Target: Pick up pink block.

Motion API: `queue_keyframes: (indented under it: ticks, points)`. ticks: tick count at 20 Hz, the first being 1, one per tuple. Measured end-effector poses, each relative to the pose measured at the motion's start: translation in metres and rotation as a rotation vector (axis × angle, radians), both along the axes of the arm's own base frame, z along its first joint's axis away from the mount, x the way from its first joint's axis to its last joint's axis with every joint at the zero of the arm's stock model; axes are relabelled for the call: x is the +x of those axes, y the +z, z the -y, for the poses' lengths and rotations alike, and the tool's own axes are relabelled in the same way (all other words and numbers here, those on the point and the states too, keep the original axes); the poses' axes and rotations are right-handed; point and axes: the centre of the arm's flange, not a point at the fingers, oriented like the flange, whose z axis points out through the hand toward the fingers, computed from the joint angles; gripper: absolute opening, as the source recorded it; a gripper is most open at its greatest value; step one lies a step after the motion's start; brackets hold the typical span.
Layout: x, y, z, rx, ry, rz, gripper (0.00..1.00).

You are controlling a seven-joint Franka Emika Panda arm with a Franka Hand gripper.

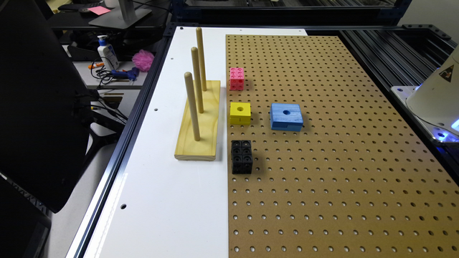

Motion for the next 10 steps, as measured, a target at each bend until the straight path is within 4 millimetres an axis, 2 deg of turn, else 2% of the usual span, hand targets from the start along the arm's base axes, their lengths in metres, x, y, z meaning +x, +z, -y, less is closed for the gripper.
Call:
queue_keyframes:
  ticks: [2, 8, 10]
  points:
    - [0.001, 0.0, 0.007, -0.001, -0.001, -0.001, 1.0]
    - [-0.013, 0.002, 0.067, -0.008, 0.001, 0.002, 1.0]
    - [-0.016, 0.003, 0.076, -0.009, 0.002, 0.003, 1.0]
